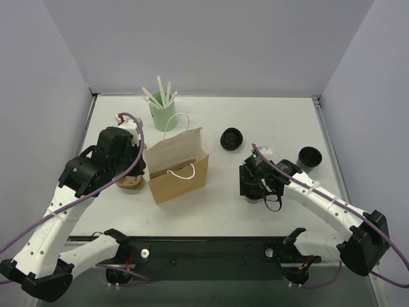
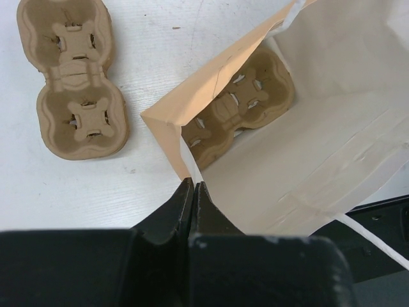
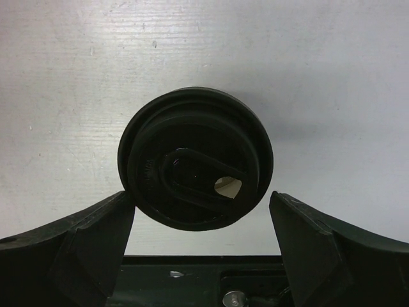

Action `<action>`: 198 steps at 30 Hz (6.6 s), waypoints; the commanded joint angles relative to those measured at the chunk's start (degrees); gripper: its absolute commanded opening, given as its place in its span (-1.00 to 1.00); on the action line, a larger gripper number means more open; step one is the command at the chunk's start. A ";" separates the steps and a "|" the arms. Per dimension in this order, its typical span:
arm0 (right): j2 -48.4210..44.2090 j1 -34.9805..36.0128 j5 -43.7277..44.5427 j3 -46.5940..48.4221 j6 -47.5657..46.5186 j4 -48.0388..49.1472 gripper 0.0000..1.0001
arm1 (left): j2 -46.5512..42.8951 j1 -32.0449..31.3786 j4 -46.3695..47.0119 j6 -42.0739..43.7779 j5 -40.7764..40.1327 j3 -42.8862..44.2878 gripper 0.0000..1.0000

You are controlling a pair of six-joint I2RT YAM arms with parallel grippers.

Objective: Pack the takeout coffee

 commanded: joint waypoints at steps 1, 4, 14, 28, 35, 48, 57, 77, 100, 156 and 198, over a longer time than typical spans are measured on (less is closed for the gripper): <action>1.75 -1.69 0.99 2.37 -2.61 -2.29 0.81 | -0.72 0.29 2.76 0.23 0.45 1.69 -1.00; 2.27 -3.01 -0.14 3.51 -4.10 -2.29 0.81 | -0.72 0.29 2.58 0.14 0.54 1.69 -1.00; 2.98 -4.15 -1.64 7.29 -6.75 -2.64 0.80 | -0.19 0.38 3.11 -0.38 0.89 1.60 -1.00; 8.34 -9.07 -2.52 10.10 -10.44 -3.96 0.85 | 0.51 0.47 3.28 -0.30 0.89 1.78 -1.00; 9.66 -9.51 -3.49 10.19 -10.53 -3.08 0.84 | 0.95 0.56 3.90 -0.21 1.07 1.60 -1.00; 11.77 -9.77 -3.05 9.49 -10.26 -2.55 0.62 | 1.12 0.73 4.16 0.06 1.42 1.51 -1.00; 11.86 -10.21 -2.61 10.45 -9.74 -2.99 0.54 | 1.56 0.73 4.60 0.32 2.12 1.69 -1.00; 9.75 -11.71 -3.05 10.18 -13.07 -4.48 0.34 | 2.44 0.73 8.82 4.00 10.90 2.22 -1.00; -0.98 -6.62 -19.91 56.13 -28.63 -14.07 0.22 | -2.39 0.38 25.69 14.99 29.80 -6.66 -1.00; 11.94 24.15 -1.21 22.76 -72.75 8.33 0.17 | -8.28 1.53 55.31 12.71 44.83 -29.07 -1.00; 6.14 20.55 6.88 -0.09 -78.81 26.97 0.18 | -20.50 0.38 61.12 5.24 48.26 -43.75 -1.00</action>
